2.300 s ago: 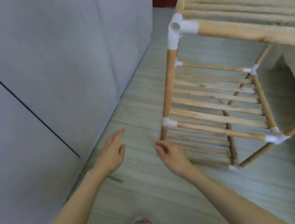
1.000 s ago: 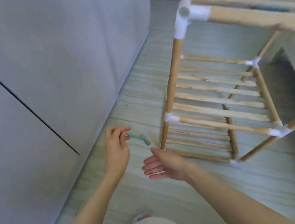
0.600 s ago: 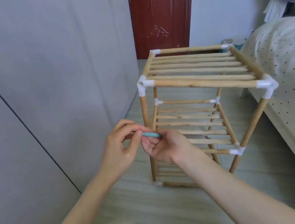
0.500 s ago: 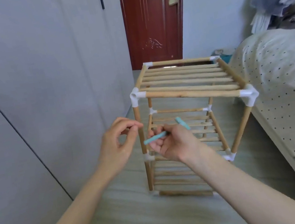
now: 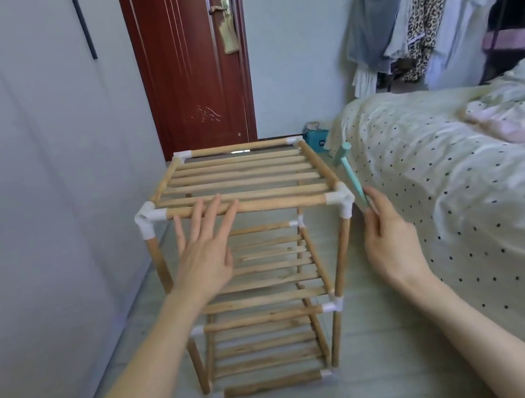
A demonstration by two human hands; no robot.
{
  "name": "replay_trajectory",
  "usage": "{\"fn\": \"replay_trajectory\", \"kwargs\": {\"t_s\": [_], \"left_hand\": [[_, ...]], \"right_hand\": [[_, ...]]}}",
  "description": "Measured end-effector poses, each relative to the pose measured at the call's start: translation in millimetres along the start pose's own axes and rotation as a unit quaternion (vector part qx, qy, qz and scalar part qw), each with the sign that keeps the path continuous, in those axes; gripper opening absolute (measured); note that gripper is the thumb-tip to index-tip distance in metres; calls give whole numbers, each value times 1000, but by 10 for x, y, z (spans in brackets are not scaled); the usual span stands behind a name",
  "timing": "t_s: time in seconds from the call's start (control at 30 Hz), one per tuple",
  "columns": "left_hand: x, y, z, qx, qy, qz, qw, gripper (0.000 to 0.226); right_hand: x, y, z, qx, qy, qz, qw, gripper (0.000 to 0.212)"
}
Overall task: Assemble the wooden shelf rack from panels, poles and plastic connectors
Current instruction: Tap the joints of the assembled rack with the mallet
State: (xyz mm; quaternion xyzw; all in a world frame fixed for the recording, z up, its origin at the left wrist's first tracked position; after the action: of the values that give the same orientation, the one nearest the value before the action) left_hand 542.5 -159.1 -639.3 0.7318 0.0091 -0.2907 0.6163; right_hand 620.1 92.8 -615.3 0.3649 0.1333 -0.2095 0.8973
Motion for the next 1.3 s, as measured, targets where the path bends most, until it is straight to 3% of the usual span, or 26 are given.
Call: {"fn": "replay_trajectory", "kwargs": {"t_s": [0.13,0.27,0.3,0.33,0.4,0.43,0.47,0.57,0.6,0.63,0.7,0.73,0.77,0.87,0.9,0.93,1.0,1.03,1.07,1.17,1.2,1.23,1.3], "left_hand": [[-33,7,24,5,22,-42,999,79],[-44,1,-99,32,38,-75,996,71],[-48,4,-109,34,43,-77,996,69],[-53,9,-113,35,47,-78,995,69],[-49,16,-104,36,49,-81,995,68],[-45,16,-99,38,48,-82,995,68],[-44,14,-92,39,48,-81,995,68],[-44,22,-71,42,45,-78,995,68],[-42,24,-71,43,43,-76,995,69],[-37,27,-72,43,40,-73,996,69],[-23,29,-67,46,36,-65,996,70],[-17,29,-60,49,34,-63,996,70],[-15,30,-54,52,32,-62,996,70],[-12,40,-51,60,31,-64,996,70],[-13,40,-57,61,33,-64,996,70],[-12,40,-66,60,35,-63,996,70],[-11,42,-78,61,38,-61,996,70],[-12,44,-79,64,39,-61,995,70],[-17,43,-80,67,40,-62,995,70],[-14,41,-80,73,42,-65,994,69],[-17,41,-83,73,41,-65,994,69],[-19,41,-86,73,40,-64,994,69],[-13,38,-83,71,41,-63,995,69]], "right_hand": [[-142,214,-277,60,-55,12,997,34],[-90,533,-110,-23,25,-184,982,34],[-81,538,-81,-28,33,-190,981,35],[-98,479,-73,-5,22,-149,989,36],[-129,251,-188,96,-46,7,994,36],[-125,220,-248,116,-70,34,990,36],[-126,252,-259,118,-71,16,990,37],[0,576,-65,-3,23,-197,980,38],[38,605,-25,-10,41,-211,977,38],[41,554,-20,26,39,-173,984,36],[64,315,-120,143,19,-21,989,33],[79,270,-170,147,16,15,989,32],[73,306,-185,119,28,-5,992,31],[147,639,-48,-6,63,-200,978,29],[156,660,-20,-18,69,-206,976,29],[133,596,-26,12,67,-166,984,29],[112,332,-146,118,22,-9,993,30],[111,290,-206,129,12,19,991,30],[96,326,-211,108,18,-3,994,31],[142,654,-72,-16,53,-202,978,35],[161,693,-41,-43,61,-220,973,35],[137,647,-50,-33,60,-193,979,34],[80,373,-148,84,11,-30,996,33]]}}
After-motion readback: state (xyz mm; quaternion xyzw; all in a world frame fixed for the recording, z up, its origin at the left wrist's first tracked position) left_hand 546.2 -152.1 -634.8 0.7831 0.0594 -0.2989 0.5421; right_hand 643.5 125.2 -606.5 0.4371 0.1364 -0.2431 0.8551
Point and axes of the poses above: each hand's wrist, its own x-axis away from the middle knuckle, its own y-axis out of the back of the hand, z = x × y, the point moved 6 cm from there along -x, towards the middle knuckle, and after that the axes turned 7 degrees about z, right-handed, at the moved point
